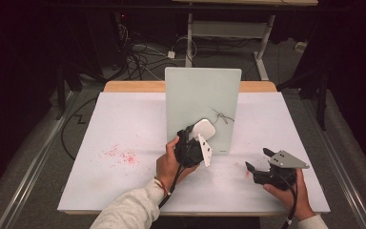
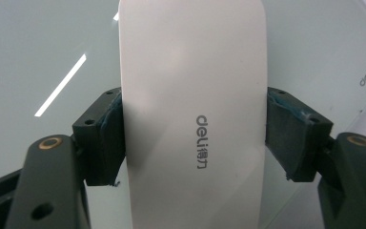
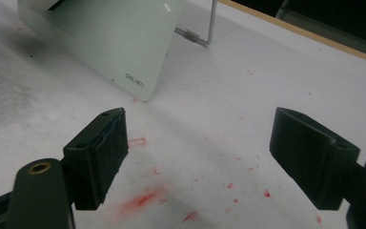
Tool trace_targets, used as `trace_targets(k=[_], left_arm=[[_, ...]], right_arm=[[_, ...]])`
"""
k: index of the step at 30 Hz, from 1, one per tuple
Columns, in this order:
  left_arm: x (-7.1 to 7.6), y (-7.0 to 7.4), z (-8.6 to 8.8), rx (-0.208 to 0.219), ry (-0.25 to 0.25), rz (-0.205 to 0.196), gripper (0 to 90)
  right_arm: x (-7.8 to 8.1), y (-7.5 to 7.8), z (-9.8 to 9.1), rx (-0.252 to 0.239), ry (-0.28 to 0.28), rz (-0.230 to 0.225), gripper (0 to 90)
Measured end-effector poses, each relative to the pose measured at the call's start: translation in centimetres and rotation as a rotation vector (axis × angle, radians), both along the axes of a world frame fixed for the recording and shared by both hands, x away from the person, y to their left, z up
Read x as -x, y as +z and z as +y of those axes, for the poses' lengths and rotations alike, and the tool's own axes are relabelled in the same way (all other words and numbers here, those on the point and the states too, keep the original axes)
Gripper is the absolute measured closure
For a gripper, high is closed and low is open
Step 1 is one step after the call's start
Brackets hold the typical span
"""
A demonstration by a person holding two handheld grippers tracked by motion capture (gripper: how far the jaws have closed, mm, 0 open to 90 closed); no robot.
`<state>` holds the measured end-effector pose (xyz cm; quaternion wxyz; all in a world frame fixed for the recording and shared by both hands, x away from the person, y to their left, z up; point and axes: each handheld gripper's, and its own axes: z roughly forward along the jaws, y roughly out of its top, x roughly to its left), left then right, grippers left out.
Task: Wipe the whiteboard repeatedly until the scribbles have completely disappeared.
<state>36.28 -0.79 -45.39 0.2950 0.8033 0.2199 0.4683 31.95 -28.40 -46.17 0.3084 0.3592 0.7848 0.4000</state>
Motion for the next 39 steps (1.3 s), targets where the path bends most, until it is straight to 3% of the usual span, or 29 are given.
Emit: trace_targets(k=[5,12,17,22,25,32,36,39], left_arm=[[-0.5,1.3,-1.2,0.005,-0.01,-0.005,28.3],[-1.3,3.4,-4.3,-0.015,-0.031,-0.017,28.1],[-1.4,3.7,-5.7,-0.034,-0.046,-0.032,28.1],[-1.2,3.0,-6.5,-0.034,-0.066,-0.021,28.1],[-0.8,2.1,-6.9,-0.083,-0.077,-0.025,28.1],[-0.3,0.7,-7.0,-0.114,-0.098,-0.015,28.1],[-0.4,1.2,-6.3,-0.108,-0.099,0.001,28.3],[-0.8,2.5,-4.8,-0.068,-0.079,-0.011,28.6]], right_arm=[[-0.1,-0.1,0.0,0.007,0.003,0.003,21.2],[0.0,-0.1,0.0,0.0,0.002,0.004,21.2],[-0.1,0.0,-0.1,0.0,-0.002,0.003,21.1],[-0.1,0.0,-0.2,-0.004,-0.003,0.004,21.2],[-0.1,-0.1,-0.2,0.0,0.0,0.007,21.1],[-0.1,-0.1,-0.2,-0.002,0.001,0.01,21.2],[0.0,-0.1,-0.2,0.001,0.007,0.004,21.2],[0.0,-0.1,-0.3,-0.001,0.004,0.004,21.1]])
